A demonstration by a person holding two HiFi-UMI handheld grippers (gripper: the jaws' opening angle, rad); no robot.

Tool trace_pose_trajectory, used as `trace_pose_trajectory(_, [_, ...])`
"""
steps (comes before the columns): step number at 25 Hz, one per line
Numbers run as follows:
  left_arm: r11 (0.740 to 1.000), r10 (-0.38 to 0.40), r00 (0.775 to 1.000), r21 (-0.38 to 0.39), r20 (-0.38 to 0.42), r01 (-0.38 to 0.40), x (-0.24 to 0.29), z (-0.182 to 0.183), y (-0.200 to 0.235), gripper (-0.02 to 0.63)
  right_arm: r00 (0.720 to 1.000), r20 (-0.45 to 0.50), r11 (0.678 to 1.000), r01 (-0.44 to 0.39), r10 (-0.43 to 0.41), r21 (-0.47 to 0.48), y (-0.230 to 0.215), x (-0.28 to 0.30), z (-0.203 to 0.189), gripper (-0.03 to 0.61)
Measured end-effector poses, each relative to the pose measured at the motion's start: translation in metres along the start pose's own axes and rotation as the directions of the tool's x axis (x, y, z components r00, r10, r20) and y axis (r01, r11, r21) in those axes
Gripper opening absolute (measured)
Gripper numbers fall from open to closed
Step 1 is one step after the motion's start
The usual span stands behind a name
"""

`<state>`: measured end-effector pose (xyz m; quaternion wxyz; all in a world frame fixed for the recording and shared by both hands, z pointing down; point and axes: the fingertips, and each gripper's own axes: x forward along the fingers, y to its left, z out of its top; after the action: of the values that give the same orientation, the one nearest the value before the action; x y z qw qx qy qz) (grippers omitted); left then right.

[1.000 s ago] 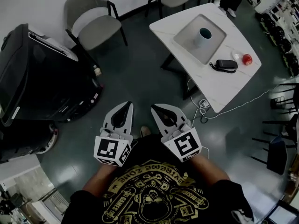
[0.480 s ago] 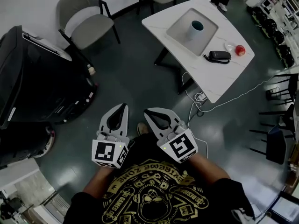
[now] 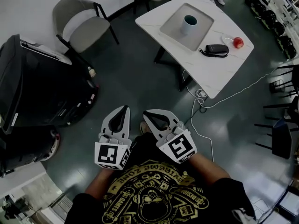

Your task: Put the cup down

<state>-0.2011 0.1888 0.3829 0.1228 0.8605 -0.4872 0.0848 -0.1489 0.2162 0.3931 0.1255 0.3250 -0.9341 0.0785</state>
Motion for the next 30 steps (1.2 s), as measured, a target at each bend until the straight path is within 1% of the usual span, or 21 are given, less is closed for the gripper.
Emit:
trace_pose_trajectory(5, [1.000, 0.012, 1.000, 0.009, 0.004, -0.012, 0.000, 0.001, -0.004, 0.009, 1.000, -0.007, 1.000, 0.008, -0.008, -0.013, -0.003, -0.006, -0.001, 0.006])
trace_pose_trajectory(9, [1.000, 0.025, 1.000, 0.007, 0.006, -0.025, -0.003, 0.001, -0.002, 0.009, 0.999, 0.025, 1.000, 0.027, -0.027, 0.003, -0.002, -0.007, -0.002, 0.005])
trace_pose_trajectory(15, [0.999, 0.039, 0.999, -0.006, 0.013, -0.039, -0.010, -0.003, 0.001, 0.009, 0.999, 0.008, 0.999, 0.031, -0.031, -0.011, 0.002, -0.008, -0.004, 0.005])
trace_pose_trajectory(19, [0.999, 0.045, 0.999, -0.010, 0.018, -0.045, -0.014, -0.002, 0.002, 0.009, 0.999, 0.024, 0.999, 0.038, -0.038, 0.006, 0.003, -0.007, -0.004, 0.005])
trace_pose_trajectory(30, [0.999, 0.040, 0.999, -0.025, 0.020, -0.040, -0.021, -0.007, 0.010, 0.009, 0.999, 0.007, 0.999, 0.047, -0.047, 0.010, 0.012, -0.001, -0.008, 0.005])
